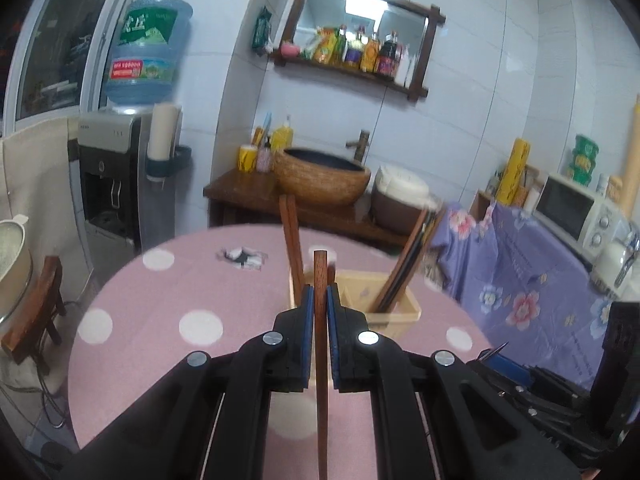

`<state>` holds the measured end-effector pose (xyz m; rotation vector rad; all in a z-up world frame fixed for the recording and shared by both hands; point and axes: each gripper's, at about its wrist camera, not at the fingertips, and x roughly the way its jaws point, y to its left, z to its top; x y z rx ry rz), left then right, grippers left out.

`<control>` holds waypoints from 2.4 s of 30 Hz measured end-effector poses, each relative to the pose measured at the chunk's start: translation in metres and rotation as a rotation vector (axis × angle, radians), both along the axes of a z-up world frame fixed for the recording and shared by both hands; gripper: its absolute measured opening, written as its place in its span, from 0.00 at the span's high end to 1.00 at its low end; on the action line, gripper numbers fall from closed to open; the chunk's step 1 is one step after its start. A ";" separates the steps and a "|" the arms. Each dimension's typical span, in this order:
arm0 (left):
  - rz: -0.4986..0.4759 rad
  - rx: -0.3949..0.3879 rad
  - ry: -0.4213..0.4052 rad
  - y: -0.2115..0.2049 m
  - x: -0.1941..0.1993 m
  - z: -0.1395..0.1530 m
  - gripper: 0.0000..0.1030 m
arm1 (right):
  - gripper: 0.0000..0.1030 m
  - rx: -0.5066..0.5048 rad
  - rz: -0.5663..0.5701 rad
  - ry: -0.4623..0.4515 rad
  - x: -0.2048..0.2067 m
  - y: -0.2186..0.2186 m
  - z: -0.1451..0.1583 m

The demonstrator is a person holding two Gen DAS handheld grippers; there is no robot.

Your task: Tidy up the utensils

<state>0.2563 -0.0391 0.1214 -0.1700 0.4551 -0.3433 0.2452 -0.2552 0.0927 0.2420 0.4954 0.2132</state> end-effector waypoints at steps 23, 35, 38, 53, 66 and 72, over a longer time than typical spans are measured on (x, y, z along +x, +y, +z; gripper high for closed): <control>0.236 -0.081 -0.308 -0.034 0.091 0.053 0.93 | 0.63 -0.059 -0.141 -0.117 0.110 0.013 0.056; 0.168 -0.049 -0.216 -0.033 0.078 0.000 0.93 | 0.63 -0.118 -0.140 -0.048 0.104 0.027 -0.011; 0.151 -0.042 -0.186 -0.034 0.078 -0.011 0.93 | 0.63 -0.131 -0.138 -0.033 0.103 0.030 -0.021; 0.099 -0.015 -0.135 -0.032 0.064 -0.028 0.80 | 0.56 -0.138 -0.163 -0.068 0.088 0.027 -0.033; 0.086 0.007 -0.183 -0.011 -0.006 -0.025 0.21 | 0.15 -0.159 -0.186 -0.104 0.016 0.019 -0.033; 0.097 0.099 -0.160 -0.002 -0.043 -0.050 0.05 | 0.06 -0.170 -0.200 -0.093 -0.037 0.003 -0.058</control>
